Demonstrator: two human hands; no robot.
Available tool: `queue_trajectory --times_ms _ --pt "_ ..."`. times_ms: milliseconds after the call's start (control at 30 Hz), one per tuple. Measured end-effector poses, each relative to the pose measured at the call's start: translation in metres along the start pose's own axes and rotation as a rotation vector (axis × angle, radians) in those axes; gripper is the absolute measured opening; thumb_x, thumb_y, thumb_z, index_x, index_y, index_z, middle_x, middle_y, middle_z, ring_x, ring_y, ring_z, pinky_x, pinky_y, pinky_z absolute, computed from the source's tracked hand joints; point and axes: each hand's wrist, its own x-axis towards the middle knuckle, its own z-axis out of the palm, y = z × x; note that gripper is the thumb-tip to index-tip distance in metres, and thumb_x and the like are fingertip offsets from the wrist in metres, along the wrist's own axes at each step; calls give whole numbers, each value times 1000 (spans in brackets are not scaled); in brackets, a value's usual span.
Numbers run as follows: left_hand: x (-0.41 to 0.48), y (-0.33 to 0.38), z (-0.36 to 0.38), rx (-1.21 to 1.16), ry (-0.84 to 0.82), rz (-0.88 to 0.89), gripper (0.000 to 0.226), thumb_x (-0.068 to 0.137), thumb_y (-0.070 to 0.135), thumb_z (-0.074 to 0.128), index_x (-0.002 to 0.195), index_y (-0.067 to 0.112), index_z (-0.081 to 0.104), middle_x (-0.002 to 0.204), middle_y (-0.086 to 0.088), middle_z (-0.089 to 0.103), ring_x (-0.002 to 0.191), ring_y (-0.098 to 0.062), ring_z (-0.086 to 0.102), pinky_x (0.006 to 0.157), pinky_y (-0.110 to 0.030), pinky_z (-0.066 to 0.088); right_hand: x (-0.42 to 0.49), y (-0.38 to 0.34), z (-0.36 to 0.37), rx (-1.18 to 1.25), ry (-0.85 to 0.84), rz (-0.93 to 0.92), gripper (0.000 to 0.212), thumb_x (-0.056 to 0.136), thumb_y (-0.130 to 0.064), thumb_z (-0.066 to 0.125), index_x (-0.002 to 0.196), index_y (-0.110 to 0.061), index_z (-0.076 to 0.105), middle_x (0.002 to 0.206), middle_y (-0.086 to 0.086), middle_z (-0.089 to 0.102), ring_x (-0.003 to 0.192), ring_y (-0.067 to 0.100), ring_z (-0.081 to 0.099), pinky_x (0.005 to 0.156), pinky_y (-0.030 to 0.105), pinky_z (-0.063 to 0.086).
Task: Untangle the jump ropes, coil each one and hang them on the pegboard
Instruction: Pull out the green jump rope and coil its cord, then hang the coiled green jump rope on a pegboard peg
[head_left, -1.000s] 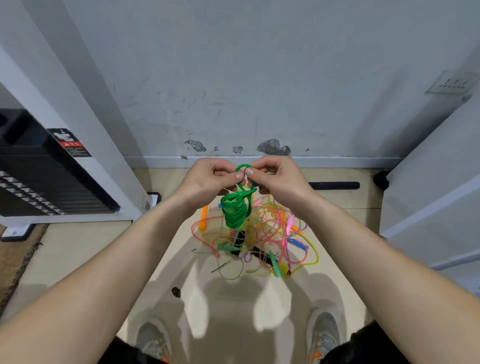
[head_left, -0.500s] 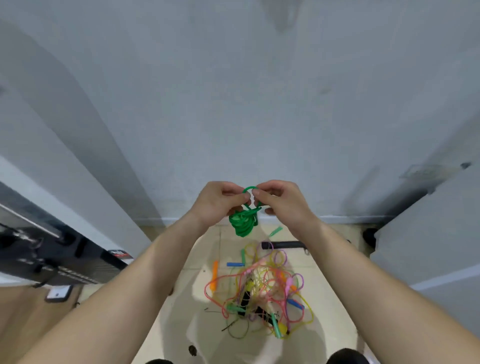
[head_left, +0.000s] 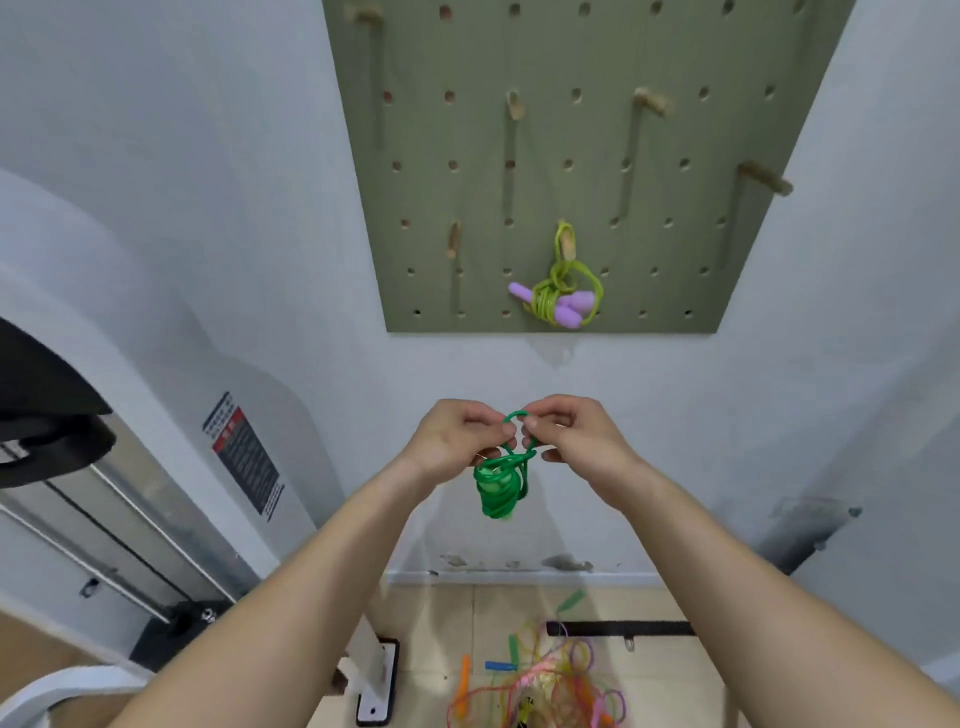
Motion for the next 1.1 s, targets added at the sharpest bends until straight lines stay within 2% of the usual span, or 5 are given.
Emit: queue_trajectory --times_ms 200,333,567,767,1100 --pt "4 51 -23 -19 57 50 13 90 20 72 93 8 75 88 -10 76 71 -13 62 69 -26 50 13 -62 -7 -9 -51 -12 14 94 -4 62 103 -9 71 88 8 70 83 15 67 73 29 52" --pt "22 69 -42 -56 222 109 11 85 13 77 94 7 71 76 -4 76 67 -10 66 62 -16 48 39 -88 0 -15 -26 -91 15 95 -3 62 104 -11 70 93 8 67 83 14 66 70 26 54" --pt "78 96 -81 -126 400 214 5 88 5 72 91 2 70 78 -11 74 66 -16 67 66 -25 53 112 -128 29 29 139 -198 23 91 4 61 94 -16 70 76 -2 65 68 10 59 66 26 51" --pt "138 98 -104 -149 494 164 4 91 7 68 89 10 70 76 -7 74 70 -22 66 79 -40 59 179 -133 43 29 278 -196 21 85 4 67 87 -17 69 73 0 65 68 12 60 72 30 52" --pt "191 95 -116 -85 633 115 10 87 18 74 81 25 71 89 -3 75 84 -21 72 87 -37 58 234 -127 52 51 338 -172 25 87 6 64 85 -19 70 76 -2 66 75 13 62 85 34 56"
